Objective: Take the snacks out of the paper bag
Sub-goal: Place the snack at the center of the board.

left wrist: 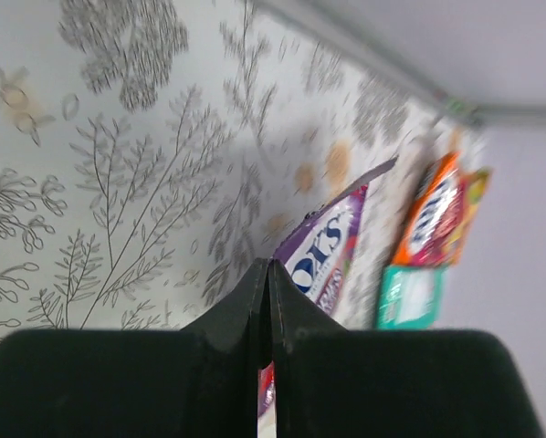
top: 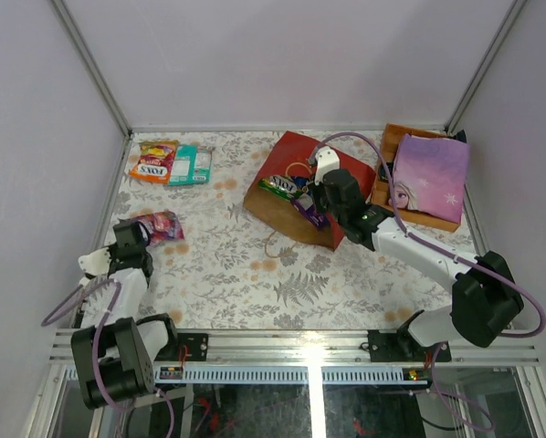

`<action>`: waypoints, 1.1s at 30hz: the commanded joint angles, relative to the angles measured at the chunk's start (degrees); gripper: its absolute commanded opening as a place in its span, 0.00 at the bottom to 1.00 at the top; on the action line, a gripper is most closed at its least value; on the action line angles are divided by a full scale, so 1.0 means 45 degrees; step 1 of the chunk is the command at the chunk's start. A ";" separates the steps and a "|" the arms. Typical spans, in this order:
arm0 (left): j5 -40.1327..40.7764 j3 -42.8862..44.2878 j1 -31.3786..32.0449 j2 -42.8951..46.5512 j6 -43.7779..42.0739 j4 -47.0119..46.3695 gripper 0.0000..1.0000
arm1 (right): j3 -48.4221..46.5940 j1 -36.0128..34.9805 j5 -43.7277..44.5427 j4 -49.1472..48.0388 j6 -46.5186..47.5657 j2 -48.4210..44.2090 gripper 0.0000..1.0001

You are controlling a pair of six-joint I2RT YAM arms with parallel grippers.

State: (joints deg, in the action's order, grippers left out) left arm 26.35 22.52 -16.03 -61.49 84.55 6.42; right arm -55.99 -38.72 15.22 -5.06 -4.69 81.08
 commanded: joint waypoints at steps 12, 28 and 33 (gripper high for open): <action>0.1843 -0.0368 -0.0517 0.0951 0.4068 0.0989 0.10 | -0.0215 -0.0027 -0.0871 -0.0480 -0.0338 -0.0659 0.00; -0.1338 0.1683 0.1516 0.2344 -0.3360 0.5222 1.00 | -0.0118 -0.0017 -0.1023 -0.0584 -0.0406 -0.0687 0.00; -0.2356 0.1874 0.2773 0.0620 -0.7570 0.3756 1.00 | -0.0154 -0.0028 -0.1221 -0.0571 -0.0479 -0.0598 0.00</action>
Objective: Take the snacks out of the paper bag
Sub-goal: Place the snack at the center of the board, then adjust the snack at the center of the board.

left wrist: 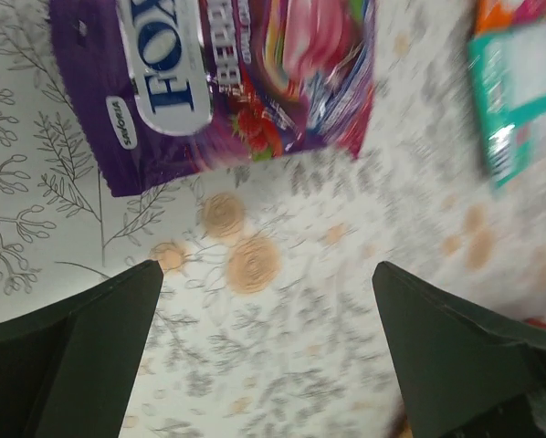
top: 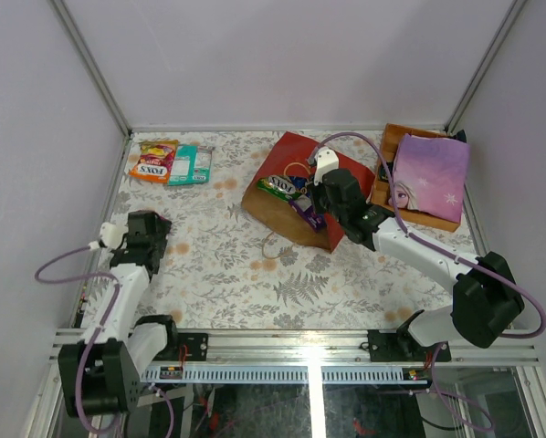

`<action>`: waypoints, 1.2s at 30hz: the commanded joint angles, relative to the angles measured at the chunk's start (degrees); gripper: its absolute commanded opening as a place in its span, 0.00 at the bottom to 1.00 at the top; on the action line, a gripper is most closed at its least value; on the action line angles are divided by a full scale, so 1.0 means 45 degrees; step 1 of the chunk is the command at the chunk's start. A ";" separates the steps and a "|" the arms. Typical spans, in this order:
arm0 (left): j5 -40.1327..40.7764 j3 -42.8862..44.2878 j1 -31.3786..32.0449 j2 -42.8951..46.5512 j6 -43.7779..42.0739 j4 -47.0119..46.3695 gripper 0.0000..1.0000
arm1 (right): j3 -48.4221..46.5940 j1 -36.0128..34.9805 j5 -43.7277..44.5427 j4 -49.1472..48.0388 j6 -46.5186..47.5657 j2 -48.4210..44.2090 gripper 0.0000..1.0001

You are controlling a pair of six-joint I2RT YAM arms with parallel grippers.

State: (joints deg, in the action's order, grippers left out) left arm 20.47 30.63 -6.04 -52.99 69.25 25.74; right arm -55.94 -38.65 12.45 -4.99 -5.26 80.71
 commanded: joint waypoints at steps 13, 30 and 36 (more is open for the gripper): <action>0.2041 0.3756 0.2538 -0.5896 -0.5779 -0.0388 0.89 | -0.0065 -0.0042 -0.0840 -0.0542 -0.0340 -0.0699 0.00; 0.7525 0.7648 0.2652 -1.0669 -0.7153 0.0928 0.68 | 0.0141 -0.0042 -0.1226 -0.0755 -0.0543 -0.0719 0.00; 0.7618 0.8012 0.2634 -1.1662 -0.7755 0.0863 0.61 | 0.0158 -0.0043 -0.1246 -0.0785 -0.0546 -0.0714 0.00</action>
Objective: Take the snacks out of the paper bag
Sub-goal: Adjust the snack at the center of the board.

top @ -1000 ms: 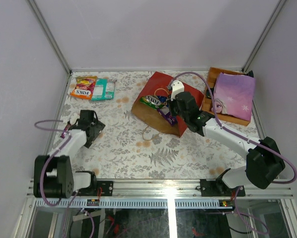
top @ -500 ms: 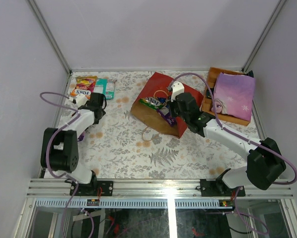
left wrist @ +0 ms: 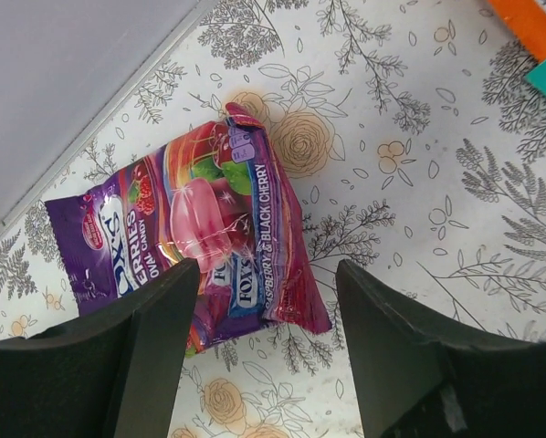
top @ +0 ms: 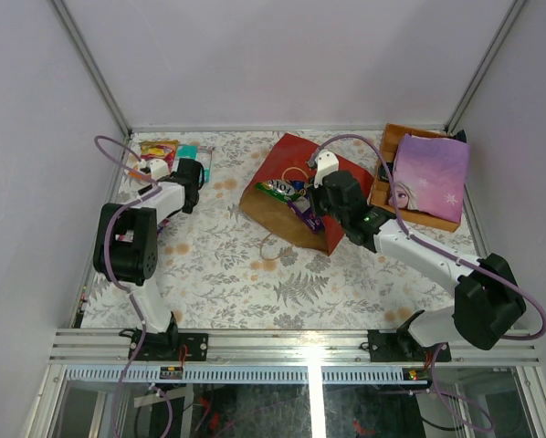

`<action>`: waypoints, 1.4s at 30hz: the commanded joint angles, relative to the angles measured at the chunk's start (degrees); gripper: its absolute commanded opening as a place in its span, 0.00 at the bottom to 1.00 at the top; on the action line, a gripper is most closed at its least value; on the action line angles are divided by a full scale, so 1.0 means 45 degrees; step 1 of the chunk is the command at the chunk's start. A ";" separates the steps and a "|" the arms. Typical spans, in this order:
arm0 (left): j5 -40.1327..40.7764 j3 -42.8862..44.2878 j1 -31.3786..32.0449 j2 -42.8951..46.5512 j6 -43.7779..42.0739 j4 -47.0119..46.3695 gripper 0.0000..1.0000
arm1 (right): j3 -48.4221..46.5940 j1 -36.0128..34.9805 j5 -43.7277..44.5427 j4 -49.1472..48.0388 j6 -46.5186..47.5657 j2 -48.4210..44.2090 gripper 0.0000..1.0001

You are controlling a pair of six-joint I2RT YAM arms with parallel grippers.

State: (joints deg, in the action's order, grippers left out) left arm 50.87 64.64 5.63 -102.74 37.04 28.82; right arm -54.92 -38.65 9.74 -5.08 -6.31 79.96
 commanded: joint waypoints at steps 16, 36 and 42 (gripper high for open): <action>0.0871 0.0968 -0.0099 -0.1968 -0.0591 0.0063 0.45 | -0.0090 -0.0045 -0.0611 -0.0785 -0.0291 -0.0392 0.00; 0.1032 0.1967 -0.0558 -0.2350 -0.0271 -0.0125 0.00 | -0.0169 -0.0044 -0.0466 -0.0712 -0.0193 -0.0275 0.00; 0.1054 0.3426 -0.0904 -0.3122 -0.0822 -0.0260 0.00 | -0.0227 -0.0043 -0.0461 -0.0618 -0.0128 -0.0250 0.00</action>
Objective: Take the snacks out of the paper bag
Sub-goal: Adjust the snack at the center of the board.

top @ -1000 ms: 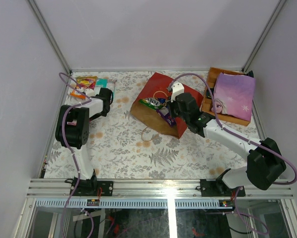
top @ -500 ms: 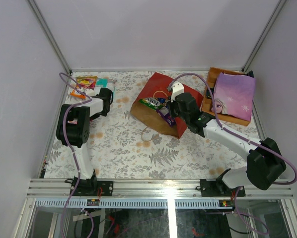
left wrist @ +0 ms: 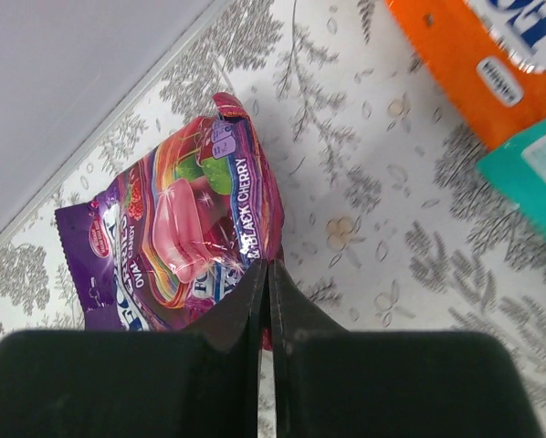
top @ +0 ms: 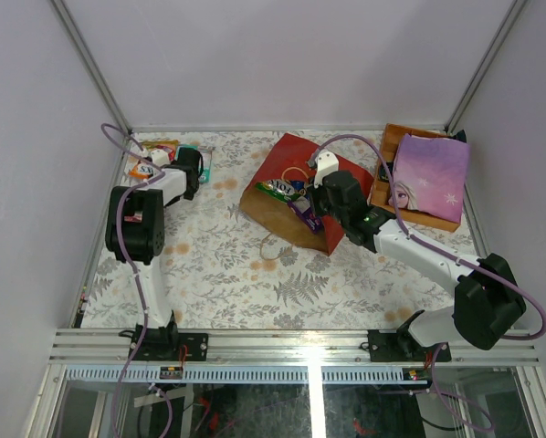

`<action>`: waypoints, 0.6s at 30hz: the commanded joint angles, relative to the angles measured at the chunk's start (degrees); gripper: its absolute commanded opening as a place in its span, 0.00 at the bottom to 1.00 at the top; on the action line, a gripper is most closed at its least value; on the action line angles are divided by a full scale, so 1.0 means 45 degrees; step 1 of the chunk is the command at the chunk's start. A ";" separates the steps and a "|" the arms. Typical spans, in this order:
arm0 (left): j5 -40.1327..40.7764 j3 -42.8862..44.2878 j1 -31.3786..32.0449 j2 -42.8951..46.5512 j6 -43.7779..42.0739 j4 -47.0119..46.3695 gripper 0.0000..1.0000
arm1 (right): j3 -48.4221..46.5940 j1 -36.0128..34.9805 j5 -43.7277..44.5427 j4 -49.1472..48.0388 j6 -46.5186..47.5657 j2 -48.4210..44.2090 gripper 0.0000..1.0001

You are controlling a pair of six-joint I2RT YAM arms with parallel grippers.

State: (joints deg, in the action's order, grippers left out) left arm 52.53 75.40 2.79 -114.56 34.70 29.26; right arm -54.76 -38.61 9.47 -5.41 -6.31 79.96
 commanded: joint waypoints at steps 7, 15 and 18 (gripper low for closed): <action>0.0785 0.3055 -0.0913 -0.1876 -0.0741 -0.0307 0.00 | -0.0339 -0.0042 -0.0309 -0.0447 -0.0066 -0.0177 0.00; -0.0993 0.4540 -0.1425 -0.2524 -0.0815 -0.0355 0.17 | -0.0387 -0.0053 -0.0285 -0.0370 -0.0015 -0.0158 0.00; -0.2664 0.3338 -0.1395 -0.1394 -0.0981 -0.1371 0.56 | -0.0397 -0.0048 -0.0223 -0.0361 0.0020 -0.0134 0.00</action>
State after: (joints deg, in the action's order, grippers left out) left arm 48.36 93.78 -3.92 -126.21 31.24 28.56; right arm -54.76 -38.61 9.50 -5.23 -6.22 79.96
